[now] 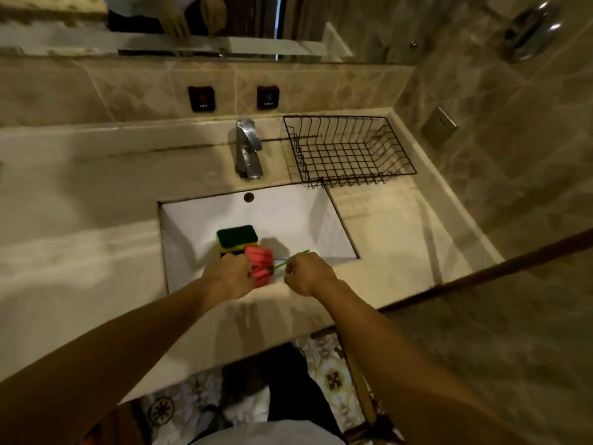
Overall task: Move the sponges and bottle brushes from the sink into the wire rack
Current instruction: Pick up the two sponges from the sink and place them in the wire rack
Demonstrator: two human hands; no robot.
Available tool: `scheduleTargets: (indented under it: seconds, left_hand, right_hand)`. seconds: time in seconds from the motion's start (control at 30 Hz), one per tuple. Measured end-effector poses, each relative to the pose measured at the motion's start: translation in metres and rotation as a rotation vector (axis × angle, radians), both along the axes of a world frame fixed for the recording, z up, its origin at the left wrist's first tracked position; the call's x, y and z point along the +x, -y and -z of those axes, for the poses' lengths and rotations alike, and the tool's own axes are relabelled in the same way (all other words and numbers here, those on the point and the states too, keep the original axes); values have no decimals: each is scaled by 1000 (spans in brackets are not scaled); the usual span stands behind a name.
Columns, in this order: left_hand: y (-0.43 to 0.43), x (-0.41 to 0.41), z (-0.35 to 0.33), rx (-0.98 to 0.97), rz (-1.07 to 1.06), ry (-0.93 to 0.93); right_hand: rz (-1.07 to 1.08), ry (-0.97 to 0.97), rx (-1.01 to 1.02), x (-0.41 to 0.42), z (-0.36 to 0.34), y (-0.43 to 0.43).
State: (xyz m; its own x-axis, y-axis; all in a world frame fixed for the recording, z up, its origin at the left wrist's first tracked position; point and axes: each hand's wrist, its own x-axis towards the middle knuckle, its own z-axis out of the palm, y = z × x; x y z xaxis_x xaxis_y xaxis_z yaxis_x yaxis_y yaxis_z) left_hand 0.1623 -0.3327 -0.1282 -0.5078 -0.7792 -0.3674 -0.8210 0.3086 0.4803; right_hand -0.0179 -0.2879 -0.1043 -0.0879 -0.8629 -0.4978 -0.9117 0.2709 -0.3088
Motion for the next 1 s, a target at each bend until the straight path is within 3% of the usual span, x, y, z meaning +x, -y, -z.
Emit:
scheduleTargets:
  seconds: [0.07,0.23,0.37,0.5,0.73,0.83,0.93,0.97,1.0]
  left_hand:
    - [15,-14,4,28,-31,-135]
    - [60,-27,22,123,-250,168]
    - [83,-9,46,195,-565,150]
    - [87,11,78,217,-720,118]
    - [99,22,139,135,-582,39]
    - [109,26,162,44,-359,111]
    - [121,18,173,300,-775,-274]
    - [119,20,182,394,-825,-416]
    - [118,24,190,359,-752,-436]
  right_hand:
    - [-19,23,9,-18,10,23]
    - [-122,111,81,-52,32,92]
    - [-117,192,117,-42,56,142]
    - [-54,299,140,-15,83,168]
    - [-286,317,12,16,138,195]
    - [-453,204,54,25,162,203]
    - [-525,145,32,26,175,208]
    - [-548,120,36,26,177,209]
    - [-579,89,51,24,179,210]
